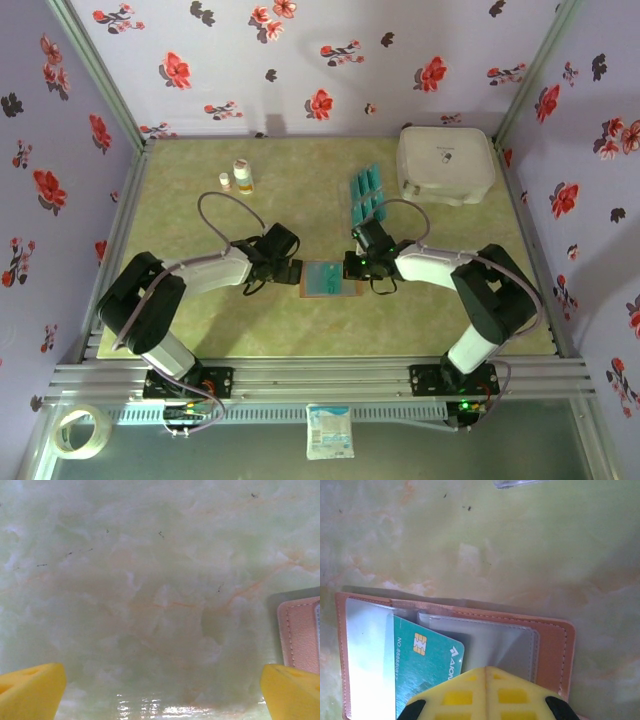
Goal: Put the credit cards into the card holder
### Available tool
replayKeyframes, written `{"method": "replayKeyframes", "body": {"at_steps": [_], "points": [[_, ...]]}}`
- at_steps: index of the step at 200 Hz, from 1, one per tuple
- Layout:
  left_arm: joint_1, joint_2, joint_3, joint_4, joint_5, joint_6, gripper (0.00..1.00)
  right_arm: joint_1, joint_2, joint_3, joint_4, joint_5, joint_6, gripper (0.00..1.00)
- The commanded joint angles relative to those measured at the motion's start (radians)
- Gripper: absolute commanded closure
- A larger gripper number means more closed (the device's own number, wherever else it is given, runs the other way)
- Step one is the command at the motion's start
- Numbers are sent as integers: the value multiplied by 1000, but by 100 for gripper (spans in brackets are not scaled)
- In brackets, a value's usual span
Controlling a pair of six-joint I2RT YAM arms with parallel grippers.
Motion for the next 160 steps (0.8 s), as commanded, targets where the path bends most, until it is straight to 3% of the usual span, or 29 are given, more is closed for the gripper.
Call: {"method": "replayKeyframes", "body": {"at_steps": [1, 160], "points": [[8, 31, 13, -19, -28, 25, 0, 9, 23, 35, -21, 18, -17, 100], [8, 98, 46, -5, -4, 39, 0, 62, 97, 114, -22, 3, -1, 100]]}}
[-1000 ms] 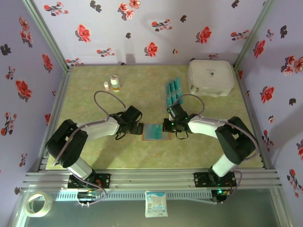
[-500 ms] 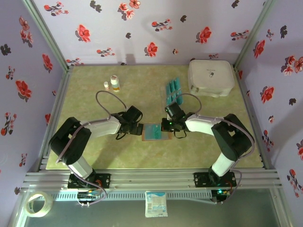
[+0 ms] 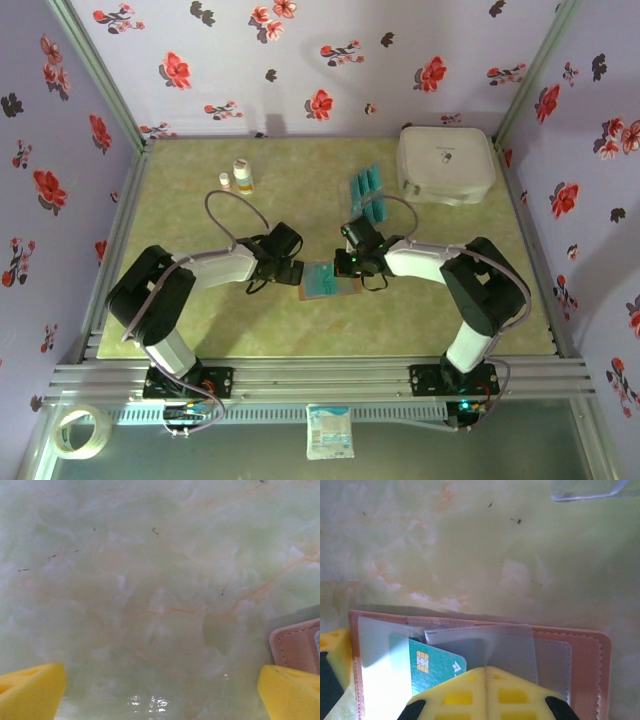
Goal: Put the credit cards into the card holder
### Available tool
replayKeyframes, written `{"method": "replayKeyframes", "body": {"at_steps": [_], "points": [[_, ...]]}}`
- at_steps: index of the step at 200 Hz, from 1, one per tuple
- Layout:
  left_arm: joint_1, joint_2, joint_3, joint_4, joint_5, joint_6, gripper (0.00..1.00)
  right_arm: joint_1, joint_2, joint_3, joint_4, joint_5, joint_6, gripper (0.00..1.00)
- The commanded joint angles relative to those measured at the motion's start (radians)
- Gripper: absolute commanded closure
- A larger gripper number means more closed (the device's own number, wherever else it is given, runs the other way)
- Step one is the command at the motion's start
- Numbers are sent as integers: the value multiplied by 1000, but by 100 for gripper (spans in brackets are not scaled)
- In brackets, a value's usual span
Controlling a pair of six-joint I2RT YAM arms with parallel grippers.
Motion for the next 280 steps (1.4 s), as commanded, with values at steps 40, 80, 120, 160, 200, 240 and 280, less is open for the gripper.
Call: {"method": "replayKeyframes", "body": {"at_steps": [40, 80, 120, 160, 200, 240, 280], "points": [[6, 42, 15, 6, -1, 12, 0, 50, 50, 60, -10, -7, 13, 100], [6, 36, 15, 2, 0, 10, 0, 77, 49, 78, -15, -17, 22, 100], [7, -24, 13, -30, 0, 6, 0, 77, -48, 34, -39, 28, 30, 100], [7, -97, -23, -58, 0, -13, 0, 76, -89, -17, -27, 30, 51, 100], [6, -126, -76, -61, 3, -36, 0, 84, -87, -43, 9, 14, 70, 100], [2, -126, -100, -43, 8, -48, 0, 102, -73, -30, 15, 12, 74, 100], [-4, -108, -89, -33, 11, -51, 0, 108, -41, 3, 16, 10, 72, 100]]}}
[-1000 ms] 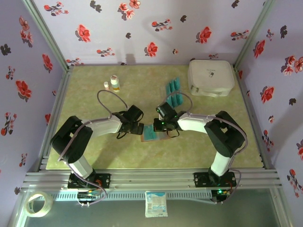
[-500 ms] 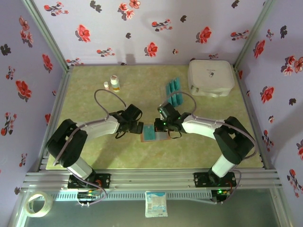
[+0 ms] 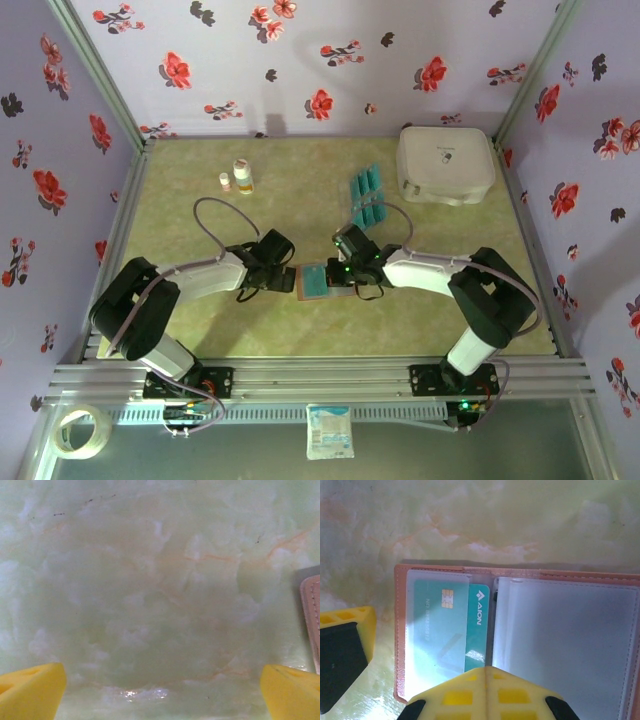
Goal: Put the credit cards into the card holder
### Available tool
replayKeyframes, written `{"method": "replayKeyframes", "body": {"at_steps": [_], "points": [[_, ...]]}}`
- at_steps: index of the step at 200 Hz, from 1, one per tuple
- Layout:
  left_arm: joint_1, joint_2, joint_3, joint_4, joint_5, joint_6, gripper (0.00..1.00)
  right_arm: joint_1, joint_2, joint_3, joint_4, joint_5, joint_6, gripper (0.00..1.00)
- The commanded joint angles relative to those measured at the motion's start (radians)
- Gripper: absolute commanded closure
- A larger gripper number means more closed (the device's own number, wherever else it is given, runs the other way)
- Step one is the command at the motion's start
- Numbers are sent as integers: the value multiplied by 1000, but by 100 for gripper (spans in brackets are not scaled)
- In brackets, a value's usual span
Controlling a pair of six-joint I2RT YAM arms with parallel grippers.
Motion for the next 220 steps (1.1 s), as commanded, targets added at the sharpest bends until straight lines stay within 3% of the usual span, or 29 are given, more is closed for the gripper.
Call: {"method": "replayKeyframes", "body": {"at_steps": [1, 100, 220], "points": [[-5, 0, 1, 4, 11, -20, 0, 8, 32, 36, 18, 3, 15, 100], [-18, 40, 15, 19, 16, -18, 0, 9, 69, 26, 7, 37, -5, 100], [-32, 100, 42, 34, 21, -15, 0, 36, 121, 68, 38, -24, 14, 100]]}}
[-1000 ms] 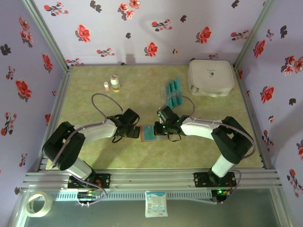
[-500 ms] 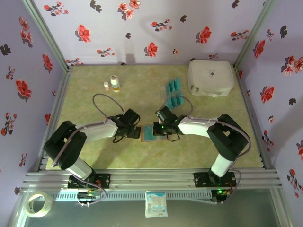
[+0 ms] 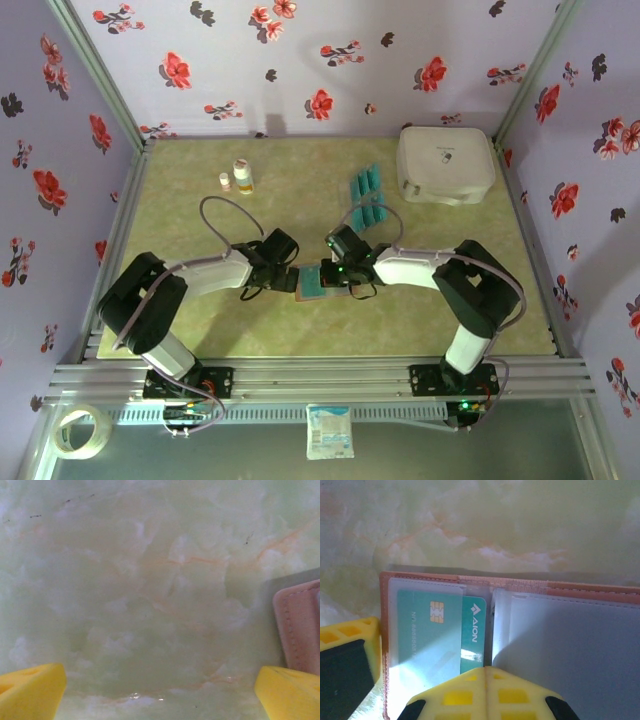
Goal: Put the credit cards into the card holder
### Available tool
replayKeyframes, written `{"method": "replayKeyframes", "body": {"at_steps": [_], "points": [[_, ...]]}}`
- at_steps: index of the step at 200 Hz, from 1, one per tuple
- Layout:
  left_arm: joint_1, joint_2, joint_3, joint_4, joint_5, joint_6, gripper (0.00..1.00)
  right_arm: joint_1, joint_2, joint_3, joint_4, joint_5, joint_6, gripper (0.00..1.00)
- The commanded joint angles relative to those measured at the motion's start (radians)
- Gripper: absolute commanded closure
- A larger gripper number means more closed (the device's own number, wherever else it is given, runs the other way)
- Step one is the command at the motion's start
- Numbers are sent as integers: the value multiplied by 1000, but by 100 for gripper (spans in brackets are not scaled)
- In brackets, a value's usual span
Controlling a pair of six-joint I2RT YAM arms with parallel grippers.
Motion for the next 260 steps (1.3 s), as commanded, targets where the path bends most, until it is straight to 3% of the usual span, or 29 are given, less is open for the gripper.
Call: {"method": "replayKeyframes", "body": {"at_steps": [1, 140, 169, 260], "points": [[-12, 50, 7, 42, 13, -13, 0, 17, 28, 27, 1, -15, 14, 100], [-1, -18, -11, 16, 0, -5, 0, 28, -49, 51, -61, 19, -3, 100], [14, -45, -23, 10, -3, -5, 0, 21, -67, 61, -78, 30, -9, 95], [58, -56, -26, 1, -22, 7, 0, 7, -3, 105, -96, 41, -34, 97]]}}
